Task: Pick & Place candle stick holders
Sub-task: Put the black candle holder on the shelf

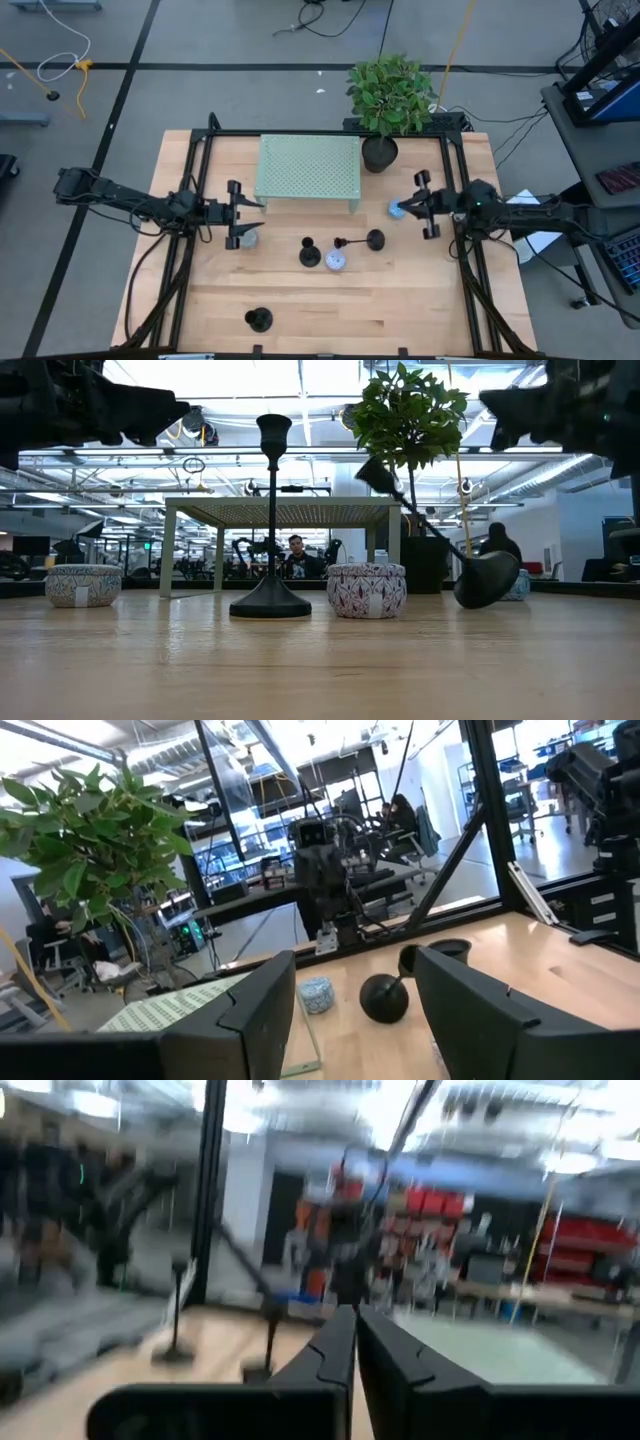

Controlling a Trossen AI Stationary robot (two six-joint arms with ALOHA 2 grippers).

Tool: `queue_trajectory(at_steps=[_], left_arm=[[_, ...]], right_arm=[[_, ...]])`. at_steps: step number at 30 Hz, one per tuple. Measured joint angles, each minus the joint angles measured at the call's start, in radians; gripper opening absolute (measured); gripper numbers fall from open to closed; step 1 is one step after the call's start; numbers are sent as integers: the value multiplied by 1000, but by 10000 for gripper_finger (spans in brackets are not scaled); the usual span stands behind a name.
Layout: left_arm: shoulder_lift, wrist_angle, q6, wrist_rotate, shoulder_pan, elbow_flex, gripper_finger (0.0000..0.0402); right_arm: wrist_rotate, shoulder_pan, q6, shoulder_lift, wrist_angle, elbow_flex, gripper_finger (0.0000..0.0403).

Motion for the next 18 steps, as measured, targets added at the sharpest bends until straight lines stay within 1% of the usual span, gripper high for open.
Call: queue_trajectory(at_steps=[2, 4, 7, 9, 13, 15, 18], left_arm=[[0, -9, 1, 0, 0, 0, 214], [0, -13, 10, 0, 0, 0, 214], [0, -13, 28, 0, 0, 0, 214], [0, -10, 34, 0, 0, 0, 214], [0, -9, 36, 0, 0, 0, 214], [0, -7, 44, -3, 0, 0, 214], [0, -7, 57, -3, 0, 0, 214]], right_arm=[[4, 6, -15, 29, -24, 0, 21], [4, 16, -14, 55, -17, 0, 46], [12, 42, 9, 107, 3, 0, 96], [37, 69, 39, 154, 14, 0, 132], [85, 147, 38, 269, 131, 15, 197], [92, 179, 30, 334, 147, 52, 218], [167, 218, 37, 457, 121, 136, 233]])
